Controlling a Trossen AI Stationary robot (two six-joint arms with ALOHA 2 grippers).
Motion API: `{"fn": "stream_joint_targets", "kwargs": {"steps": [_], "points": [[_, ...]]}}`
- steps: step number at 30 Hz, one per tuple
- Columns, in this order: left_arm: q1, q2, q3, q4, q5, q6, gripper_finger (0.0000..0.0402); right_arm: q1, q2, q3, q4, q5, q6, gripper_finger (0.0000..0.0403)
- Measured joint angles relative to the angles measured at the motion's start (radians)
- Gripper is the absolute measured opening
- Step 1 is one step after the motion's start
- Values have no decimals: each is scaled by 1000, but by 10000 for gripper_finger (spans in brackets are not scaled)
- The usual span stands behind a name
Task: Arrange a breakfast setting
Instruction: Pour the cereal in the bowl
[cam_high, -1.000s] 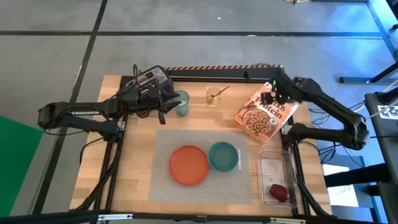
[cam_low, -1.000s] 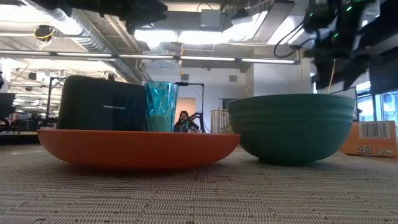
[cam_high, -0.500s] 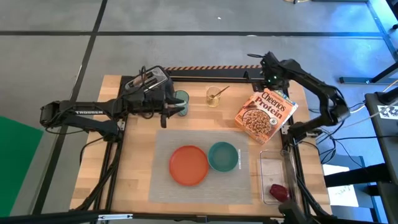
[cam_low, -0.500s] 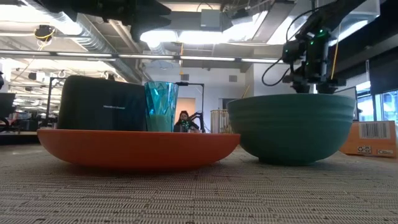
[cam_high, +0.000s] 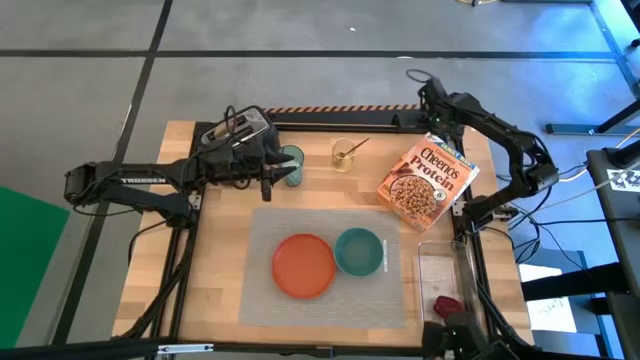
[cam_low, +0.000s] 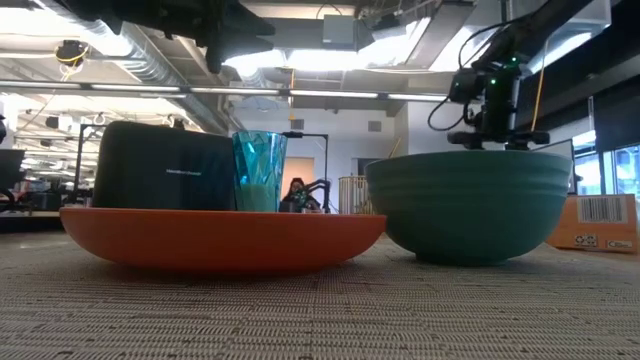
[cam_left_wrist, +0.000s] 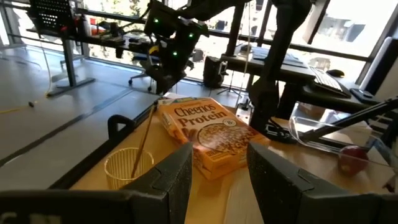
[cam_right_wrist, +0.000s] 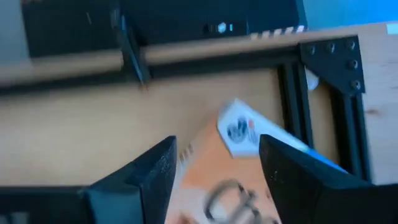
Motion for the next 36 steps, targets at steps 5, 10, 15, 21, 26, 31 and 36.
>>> {"fn": "stream_joint_targets", "kwargs": {"steps": [5,10,15,21,26,31,36], "points": [[4,0,0,-4,-1,0,148,1,22,1,45,52,135,203],[4,0,0,-4,-1,0,147,3,77,-6,10,40,325,194],[-9,0,0,-14,1,-1,147,54,76,-5,-16,-17,245,192],[-17,0,0,-48,0,0,147,174,-4,-4,-158,-20,221,192],[-17,0,0,-60,0,0,147,331,-96,-8,-318,-27,255,192],[-17,0,0,-62,0,54,147,507,-211,-107,-335,-92,438,192],[-12,27,0,-30,1,76,147,695,-314,-203,-279,-116,702,192]]}}
